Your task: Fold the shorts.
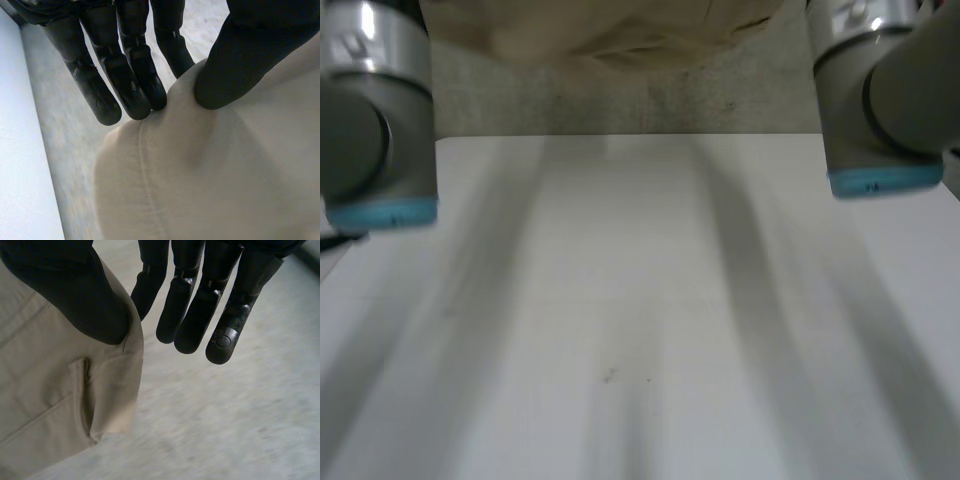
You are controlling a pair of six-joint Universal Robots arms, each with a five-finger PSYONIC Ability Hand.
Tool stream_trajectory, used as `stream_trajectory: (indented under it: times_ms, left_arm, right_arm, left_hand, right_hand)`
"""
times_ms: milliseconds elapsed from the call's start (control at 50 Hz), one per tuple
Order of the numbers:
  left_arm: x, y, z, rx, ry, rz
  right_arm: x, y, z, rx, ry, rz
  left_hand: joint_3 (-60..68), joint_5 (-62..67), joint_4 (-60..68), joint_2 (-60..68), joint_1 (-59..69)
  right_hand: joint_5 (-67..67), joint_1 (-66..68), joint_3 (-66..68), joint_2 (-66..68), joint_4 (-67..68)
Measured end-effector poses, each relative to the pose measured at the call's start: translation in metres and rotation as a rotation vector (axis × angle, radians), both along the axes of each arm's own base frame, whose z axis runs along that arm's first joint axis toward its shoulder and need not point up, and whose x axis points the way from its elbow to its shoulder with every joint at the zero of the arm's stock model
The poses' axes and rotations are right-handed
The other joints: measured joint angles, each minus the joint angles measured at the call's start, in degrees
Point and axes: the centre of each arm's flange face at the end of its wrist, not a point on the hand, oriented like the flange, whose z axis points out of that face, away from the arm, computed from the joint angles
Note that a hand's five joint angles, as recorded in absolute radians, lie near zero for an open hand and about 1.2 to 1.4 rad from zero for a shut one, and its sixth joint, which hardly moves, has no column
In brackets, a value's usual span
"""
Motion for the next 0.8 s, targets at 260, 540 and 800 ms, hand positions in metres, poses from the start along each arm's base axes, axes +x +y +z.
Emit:
stream_trajectory:
  times_ms: [260,540,800]
  left_arm:
    - [-0.001,0.029,-0.179,0.517,-0.239,-0.031]
    - [0.021,0.103,-0.248,1.078,-0.521,-0.057]
    - [0.048,0.071,-0.19,0.952,-0.388,-0.02]
  right_arm:
    - [0.005,0.01,-0.177,0.582,0.346,0.063]
    - [-0.018,0.049,-0.265,0.863,0.504,0.07]
    - [-0.051,0.064,-0.261,0.92,0.49,0.104]
  left_hand:
    - [0.06,0.72,-0.08,-0.12,0.0]
    - [-26.33,-23.44,-27.0,-27.1,-25.1]
    - [-42.16,-39.25,-42.84,-42.75,-39.13]
  right_hand:
    - [0.1,0.27,0.0,0.0,0.01]
    - [0.14,0.27,0.0,0.0,0.01]
    - [0.14,0.27,0.0,0.0,0.01]
